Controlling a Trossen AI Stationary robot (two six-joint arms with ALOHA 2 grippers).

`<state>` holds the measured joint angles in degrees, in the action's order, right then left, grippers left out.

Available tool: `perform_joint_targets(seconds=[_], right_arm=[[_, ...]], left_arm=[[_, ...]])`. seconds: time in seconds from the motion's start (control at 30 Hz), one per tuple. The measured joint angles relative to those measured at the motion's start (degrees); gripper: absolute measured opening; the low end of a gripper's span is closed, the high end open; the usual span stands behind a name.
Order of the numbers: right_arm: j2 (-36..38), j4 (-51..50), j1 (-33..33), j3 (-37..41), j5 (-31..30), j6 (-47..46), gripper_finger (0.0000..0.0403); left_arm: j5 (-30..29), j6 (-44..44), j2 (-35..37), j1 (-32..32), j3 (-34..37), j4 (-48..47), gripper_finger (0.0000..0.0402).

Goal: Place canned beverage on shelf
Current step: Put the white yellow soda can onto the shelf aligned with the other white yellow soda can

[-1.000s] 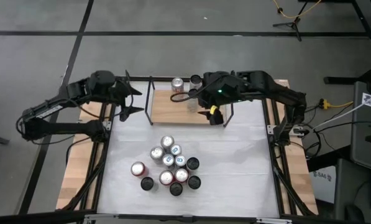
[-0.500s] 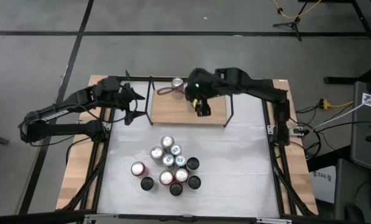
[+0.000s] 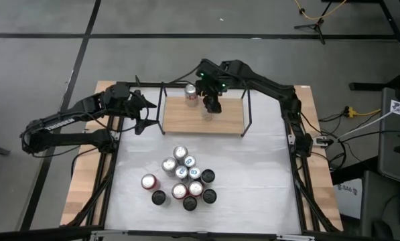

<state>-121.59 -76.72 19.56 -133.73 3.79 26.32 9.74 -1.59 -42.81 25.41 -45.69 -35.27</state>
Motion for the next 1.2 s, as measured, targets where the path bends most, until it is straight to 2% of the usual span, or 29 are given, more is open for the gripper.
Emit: perform_joint_targets(seconds=[0.5, 0.7, 1.2], right_arm=[[-0.6, -1.0, 0.3, 1.2, 0.8, 0.9, 0.0363], [-0.6, -1.1, 0.3, 4.7, -3.2, 0.7, 0.0363], [-0.6, 0.0, 0.3, 7.7, -3.2, -3.3, 0.0362]], left_arm=[[0.0, 0.0, 0.0, 0.0, 0.0, 0.0, 0.0348], [0.0, 0.0, 0.0, 0.0, 0.0, 0.0, 0.0348], [0.0, 0.1, 0.0, 0.0, 0.0, 0.0, 0.0348]])
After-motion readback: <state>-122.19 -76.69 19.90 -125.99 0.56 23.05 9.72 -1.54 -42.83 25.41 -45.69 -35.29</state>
